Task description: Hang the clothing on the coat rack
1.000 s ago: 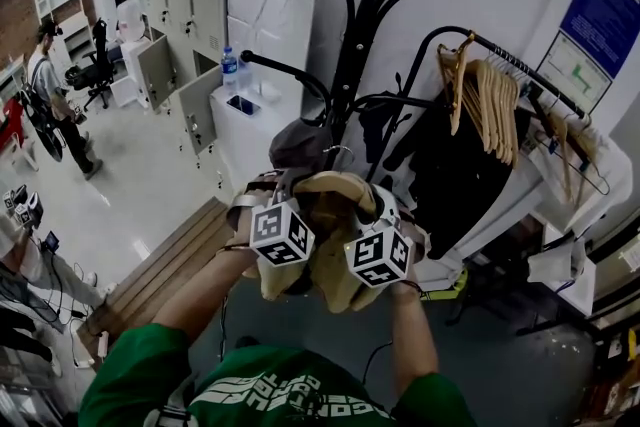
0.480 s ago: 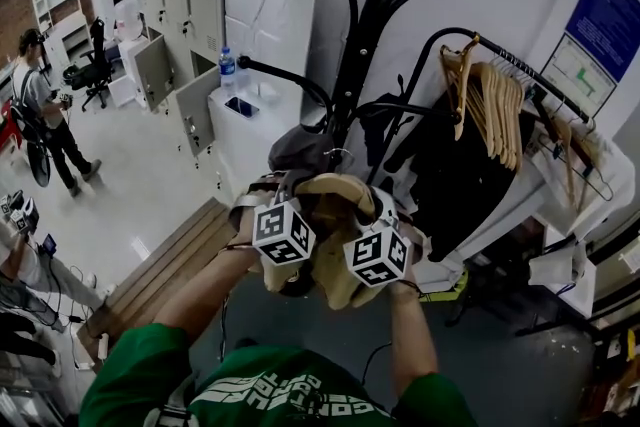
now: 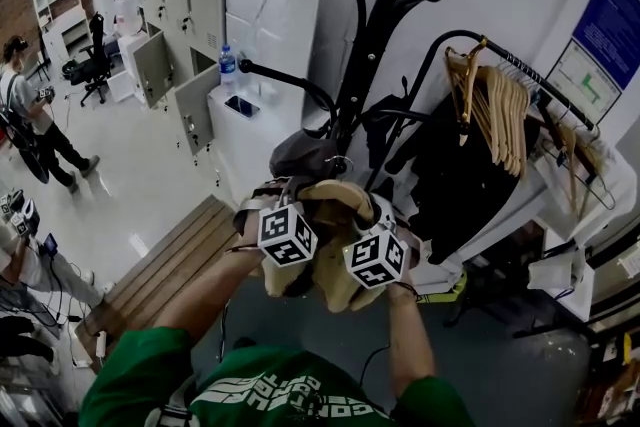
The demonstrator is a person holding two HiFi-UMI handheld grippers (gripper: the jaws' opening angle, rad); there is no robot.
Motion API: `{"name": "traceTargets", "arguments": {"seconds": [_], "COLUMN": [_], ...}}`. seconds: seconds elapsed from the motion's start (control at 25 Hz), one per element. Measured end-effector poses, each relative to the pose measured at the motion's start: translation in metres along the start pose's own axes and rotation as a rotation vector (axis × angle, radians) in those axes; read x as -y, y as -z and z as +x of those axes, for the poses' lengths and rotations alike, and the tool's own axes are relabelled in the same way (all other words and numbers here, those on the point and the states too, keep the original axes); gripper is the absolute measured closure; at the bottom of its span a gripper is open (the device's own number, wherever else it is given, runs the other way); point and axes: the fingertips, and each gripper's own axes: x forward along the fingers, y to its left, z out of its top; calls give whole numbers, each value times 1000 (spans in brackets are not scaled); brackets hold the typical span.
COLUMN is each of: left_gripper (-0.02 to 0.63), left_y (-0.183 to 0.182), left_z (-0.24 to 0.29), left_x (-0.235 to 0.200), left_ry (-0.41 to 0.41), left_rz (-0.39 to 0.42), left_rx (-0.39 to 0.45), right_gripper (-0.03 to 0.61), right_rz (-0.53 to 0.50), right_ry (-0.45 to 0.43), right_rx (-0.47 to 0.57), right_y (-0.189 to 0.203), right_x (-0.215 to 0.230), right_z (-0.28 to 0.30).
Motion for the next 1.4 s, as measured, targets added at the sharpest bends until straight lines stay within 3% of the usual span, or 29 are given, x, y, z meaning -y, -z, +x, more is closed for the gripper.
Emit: {"name": "traceTargets", "arguments": {"seconds": [0.36,1.24,1.4], "left_gripper": [502,500,491], "left_y": [13,31,34], "left_z": [9,32,30], "left_x": [6,-6,-7], "left_ry": [17,-62,-102], "left_rz": [-14,-25,-11], "left_rx": [-21,-27,-18], "right_gripper": [457,456,449], "right_rz": [19,47,55], "right_ry": [-27,43,5], "right_rx": [-20,-17,-15], "right_y": [8,16,16], "right_x": [-10,-10,-17], "right_z": [12,41,44]}}
